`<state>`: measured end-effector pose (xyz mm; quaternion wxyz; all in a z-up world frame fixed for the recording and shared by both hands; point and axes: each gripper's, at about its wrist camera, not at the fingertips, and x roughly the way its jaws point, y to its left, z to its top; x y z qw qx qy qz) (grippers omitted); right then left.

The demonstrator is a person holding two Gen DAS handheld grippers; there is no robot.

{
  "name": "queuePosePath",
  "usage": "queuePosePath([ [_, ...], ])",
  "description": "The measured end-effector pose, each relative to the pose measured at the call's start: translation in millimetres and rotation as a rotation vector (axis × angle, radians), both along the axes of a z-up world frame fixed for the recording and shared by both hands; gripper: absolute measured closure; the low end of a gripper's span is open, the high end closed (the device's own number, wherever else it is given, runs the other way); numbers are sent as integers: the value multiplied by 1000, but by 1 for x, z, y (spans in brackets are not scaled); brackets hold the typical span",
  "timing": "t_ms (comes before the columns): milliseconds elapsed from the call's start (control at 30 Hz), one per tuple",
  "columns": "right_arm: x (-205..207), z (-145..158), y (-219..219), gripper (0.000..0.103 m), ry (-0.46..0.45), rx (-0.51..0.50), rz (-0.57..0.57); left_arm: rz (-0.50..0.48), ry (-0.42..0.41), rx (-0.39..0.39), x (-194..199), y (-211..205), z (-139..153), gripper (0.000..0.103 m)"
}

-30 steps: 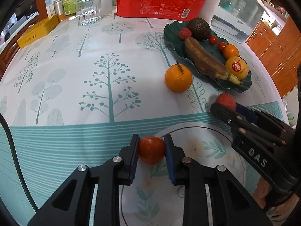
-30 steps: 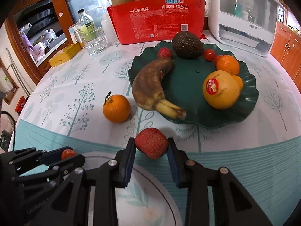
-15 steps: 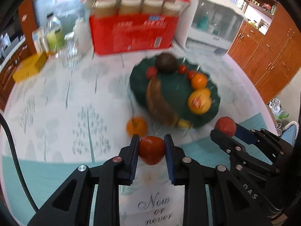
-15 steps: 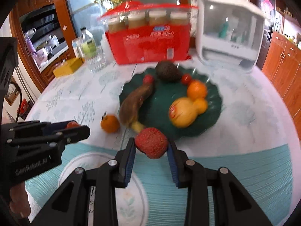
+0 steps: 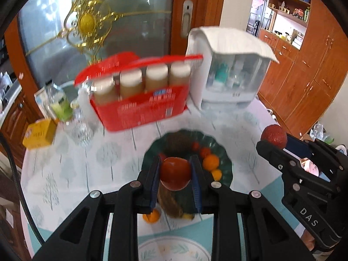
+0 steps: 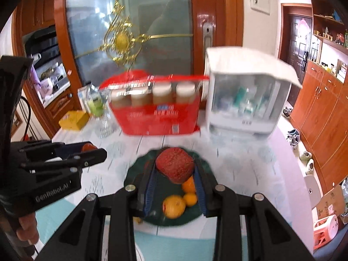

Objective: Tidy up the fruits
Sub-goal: 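Carry the cherry tomato and lychee over the green plate with both grippers, then lower and open both grippers to drop the tomato and lychee onto the green plate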

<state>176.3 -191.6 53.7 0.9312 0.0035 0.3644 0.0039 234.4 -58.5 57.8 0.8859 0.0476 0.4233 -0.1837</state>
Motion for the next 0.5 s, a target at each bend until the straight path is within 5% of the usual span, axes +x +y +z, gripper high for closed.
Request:
queuePosePath([
  [200,31,-3,-8,69,18,12,-12,6,10,13,24,-13,-2,78],
  [500,53,-73,-1,69,151,-3,11,1,141,56,45,-20,-77,78],
])
